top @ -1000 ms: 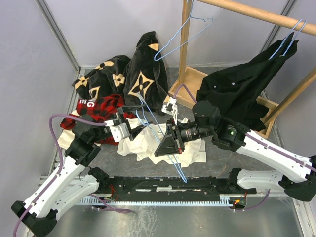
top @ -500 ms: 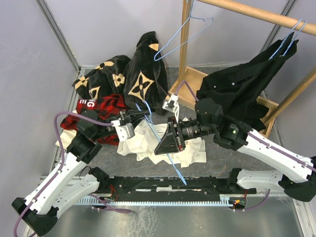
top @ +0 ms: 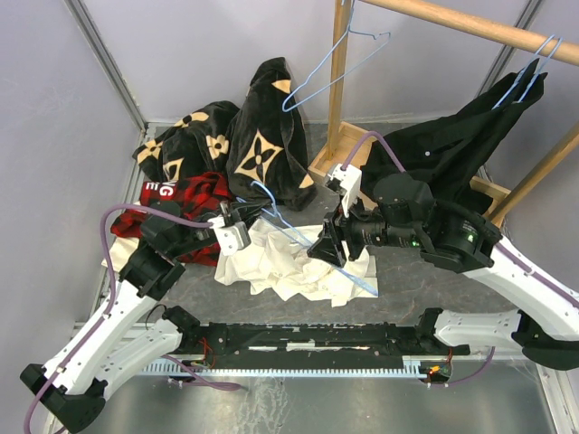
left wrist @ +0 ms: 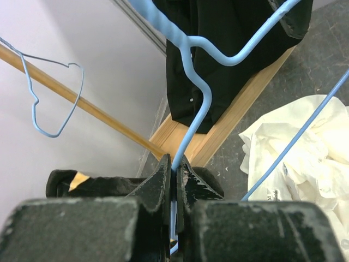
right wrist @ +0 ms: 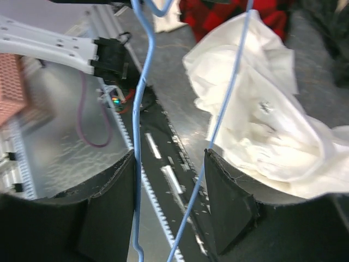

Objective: Place the shirt on the hanger
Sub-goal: Adjust the hanger.

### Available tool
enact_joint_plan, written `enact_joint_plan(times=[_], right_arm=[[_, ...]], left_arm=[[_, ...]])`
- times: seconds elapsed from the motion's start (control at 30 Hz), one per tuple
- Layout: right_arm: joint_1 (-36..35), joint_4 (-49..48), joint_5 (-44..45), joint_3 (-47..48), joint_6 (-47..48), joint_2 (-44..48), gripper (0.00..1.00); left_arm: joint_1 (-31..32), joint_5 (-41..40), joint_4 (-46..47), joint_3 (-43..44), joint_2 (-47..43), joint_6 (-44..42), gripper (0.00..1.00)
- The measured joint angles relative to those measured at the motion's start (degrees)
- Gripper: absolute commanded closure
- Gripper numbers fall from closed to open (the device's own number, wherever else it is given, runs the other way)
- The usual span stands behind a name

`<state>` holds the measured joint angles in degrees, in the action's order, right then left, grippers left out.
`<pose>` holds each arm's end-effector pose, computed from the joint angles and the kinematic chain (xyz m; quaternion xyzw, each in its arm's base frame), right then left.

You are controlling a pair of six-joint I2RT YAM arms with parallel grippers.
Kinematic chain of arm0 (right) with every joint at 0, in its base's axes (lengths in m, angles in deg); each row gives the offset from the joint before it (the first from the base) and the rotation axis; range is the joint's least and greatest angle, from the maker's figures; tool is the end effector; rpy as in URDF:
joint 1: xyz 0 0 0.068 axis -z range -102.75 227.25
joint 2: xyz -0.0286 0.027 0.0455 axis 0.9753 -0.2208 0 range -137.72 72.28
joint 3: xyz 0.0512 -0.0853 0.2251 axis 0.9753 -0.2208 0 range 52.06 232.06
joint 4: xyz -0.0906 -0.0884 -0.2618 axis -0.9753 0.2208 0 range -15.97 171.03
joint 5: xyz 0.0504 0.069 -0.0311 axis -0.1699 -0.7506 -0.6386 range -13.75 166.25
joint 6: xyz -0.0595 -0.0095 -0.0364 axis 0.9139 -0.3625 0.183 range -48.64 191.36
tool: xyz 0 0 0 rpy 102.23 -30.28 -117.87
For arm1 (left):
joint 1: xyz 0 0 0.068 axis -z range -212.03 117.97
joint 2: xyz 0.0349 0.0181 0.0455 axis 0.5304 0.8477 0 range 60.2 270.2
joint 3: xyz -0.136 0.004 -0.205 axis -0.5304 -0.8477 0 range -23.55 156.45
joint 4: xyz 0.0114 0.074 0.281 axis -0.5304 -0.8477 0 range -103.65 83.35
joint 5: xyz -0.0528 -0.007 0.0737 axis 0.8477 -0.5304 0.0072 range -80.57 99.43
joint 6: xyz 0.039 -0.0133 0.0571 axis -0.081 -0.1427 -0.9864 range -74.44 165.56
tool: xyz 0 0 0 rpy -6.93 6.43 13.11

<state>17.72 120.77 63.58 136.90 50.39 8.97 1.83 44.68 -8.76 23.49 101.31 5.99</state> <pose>0.1243 0.2361 0.4263 -0.3329 0.7727 0.4151 0.3462 0.1734 -0.1565 0.3651 0.5665 0.3896 -0.1718 0.7055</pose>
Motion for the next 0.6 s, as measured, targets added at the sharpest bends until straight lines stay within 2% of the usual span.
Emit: enact_joint_plan(times=[0.2, 0.43, 0.5, 0.6], right_arm=[[0.0, 1.3, 7.7, -0.6, 6.8, 0.1, 0.58], [0.0, -2.0, 9.8, -3.4, 12.9, 0.3, 0.94], [-0.3, -2.8, 8.9, -3.8, 14.2, 0.3, 1.0], [-0.6, -3.7, 8.4, -4.7, 15.1, 0.9, 1.0]], left_arm=[[0.0, -2.0, -6.4, 2.6, 1.0, -2.0, 0.97], [0.0, -2.4, -10.1, 4.7, 1.9, -2.1, 0.97], [-0.1, -3.3, -10.3, 4.8, 2.2, -2.1, 0.9], [0.0, -3.7, -10.4, 4.9, 2.4, -1.8, 0.62]])
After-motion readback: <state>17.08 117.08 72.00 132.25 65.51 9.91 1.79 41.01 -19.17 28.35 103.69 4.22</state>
